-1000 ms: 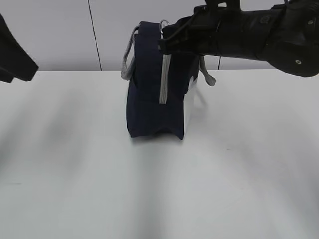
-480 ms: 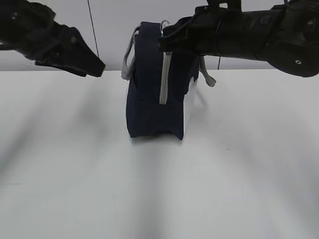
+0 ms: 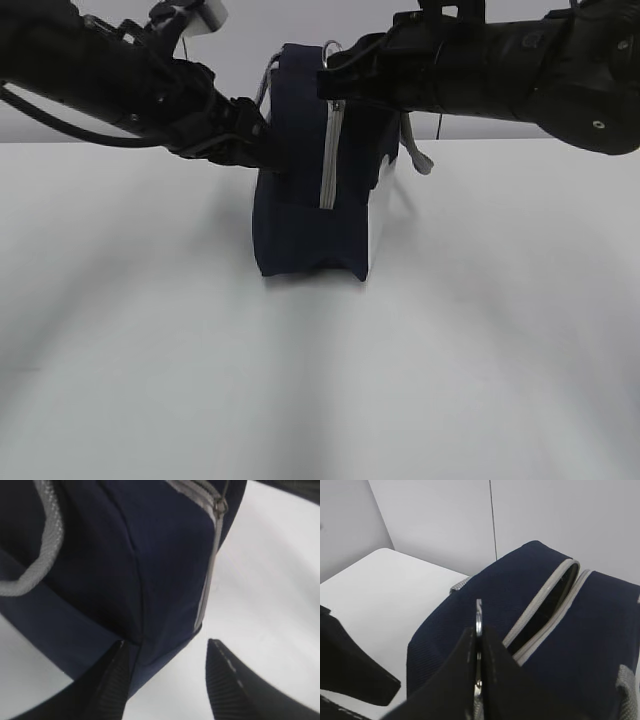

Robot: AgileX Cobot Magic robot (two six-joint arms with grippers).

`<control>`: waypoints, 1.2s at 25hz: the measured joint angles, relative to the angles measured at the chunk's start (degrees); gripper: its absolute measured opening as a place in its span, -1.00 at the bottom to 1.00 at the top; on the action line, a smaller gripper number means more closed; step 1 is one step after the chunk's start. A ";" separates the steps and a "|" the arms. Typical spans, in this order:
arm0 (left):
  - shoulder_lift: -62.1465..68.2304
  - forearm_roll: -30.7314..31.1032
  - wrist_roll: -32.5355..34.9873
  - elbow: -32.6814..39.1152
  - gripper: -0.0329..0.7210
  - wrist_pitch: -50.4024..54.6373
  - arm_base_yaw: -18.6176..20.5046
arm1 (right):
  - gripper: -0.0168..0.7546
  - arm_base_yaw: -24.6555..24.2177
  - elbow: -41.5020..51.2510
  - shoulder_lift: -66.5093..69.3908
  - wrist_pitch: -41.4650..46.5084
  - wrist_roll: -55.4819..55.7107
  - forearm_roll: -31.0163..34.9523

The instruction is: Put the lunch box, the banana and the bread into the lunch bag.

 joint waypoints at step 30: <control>4.96 -2.40 15.23 -3.13 -0.81 2.58 -0.09 | -0.96 0.21 -2.43 0.30 3.66 0.46 -0.69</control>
